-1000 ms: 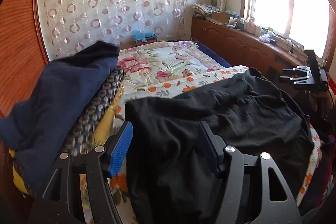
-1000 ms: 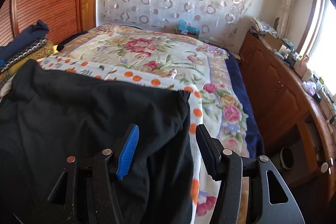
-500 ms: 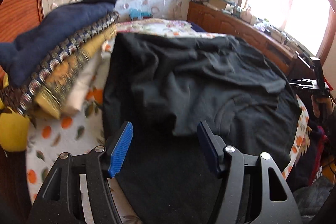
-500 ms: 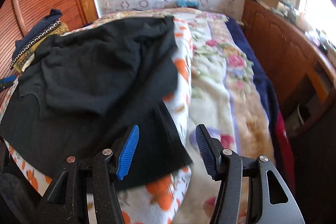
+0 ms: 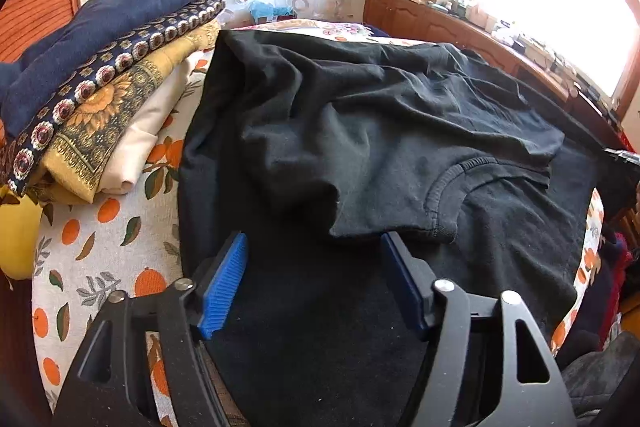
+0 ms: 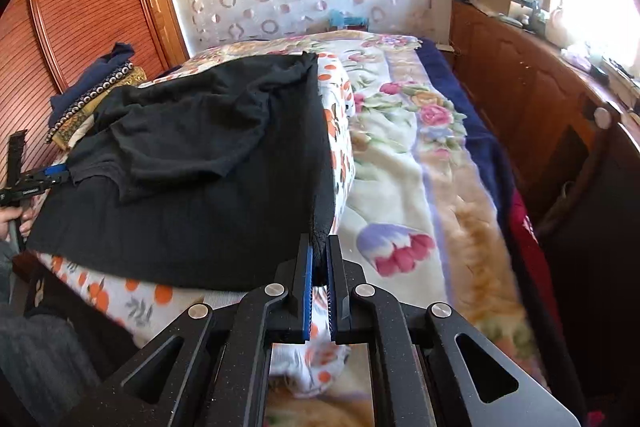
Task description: Fold small clothes
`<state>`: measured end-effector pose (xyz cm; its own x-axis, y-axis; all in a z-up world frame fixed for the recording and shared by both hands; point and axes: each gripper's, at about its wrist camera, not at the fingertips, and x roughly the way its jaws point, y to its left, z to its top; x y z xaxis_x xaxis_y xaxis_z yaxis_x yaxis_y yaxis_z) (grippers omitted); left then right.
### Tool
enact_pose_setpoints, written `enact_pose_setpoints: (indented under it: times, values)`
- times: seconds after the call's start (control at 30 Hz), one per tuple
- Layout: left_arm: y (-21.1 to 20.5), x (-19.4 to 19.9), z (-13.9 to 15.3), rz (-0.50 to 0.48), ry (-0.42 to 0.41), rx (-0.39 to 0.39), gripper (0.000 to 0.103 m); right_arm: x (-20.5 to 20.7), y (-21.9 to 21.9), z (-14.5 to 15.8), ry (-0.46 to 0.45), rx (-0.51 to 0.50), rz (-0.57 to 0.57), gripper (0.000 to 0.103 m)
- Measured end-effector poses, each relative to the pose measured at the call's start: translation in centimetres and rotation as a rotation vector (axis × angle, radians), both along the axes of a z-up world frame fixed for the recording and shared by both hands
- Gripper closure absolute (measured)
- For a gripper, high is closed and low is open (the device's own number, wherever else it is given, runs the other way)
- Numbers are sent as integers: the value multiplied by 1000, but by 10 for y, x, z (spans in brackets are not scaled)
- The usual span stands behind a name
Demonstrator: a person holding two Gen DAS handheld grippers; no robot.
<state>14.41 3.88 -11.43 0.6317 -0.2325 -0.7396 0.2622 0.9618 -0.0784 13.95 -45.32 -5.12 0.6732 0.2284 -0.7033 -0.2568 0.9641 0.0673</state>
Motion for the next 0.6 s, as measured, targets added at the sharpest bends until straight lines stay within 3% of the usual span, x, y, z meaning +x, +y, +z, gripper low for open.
enact_pose_setpoints:
  times: [0.13,0.33,0.43,0.5,0.6]
  values:
    - [-15,1,-2,-23,-2,97,23,-9,4,-6,14,-20,-2,98]
    - [-11,4,-3,-12,7,84,20,8,21,-6,-44,-33,-24,94]
    - [-11,3,-3,-12,7,84,20,5,30,3,-107,-62,-58,79]
    - [-11,4,-3,-11,6,86,20,6,38,5,-135,-61,-58,53]
    - [-11,3,-3,-10,6,86,20,8,57,6,-157,-61,-38,47]
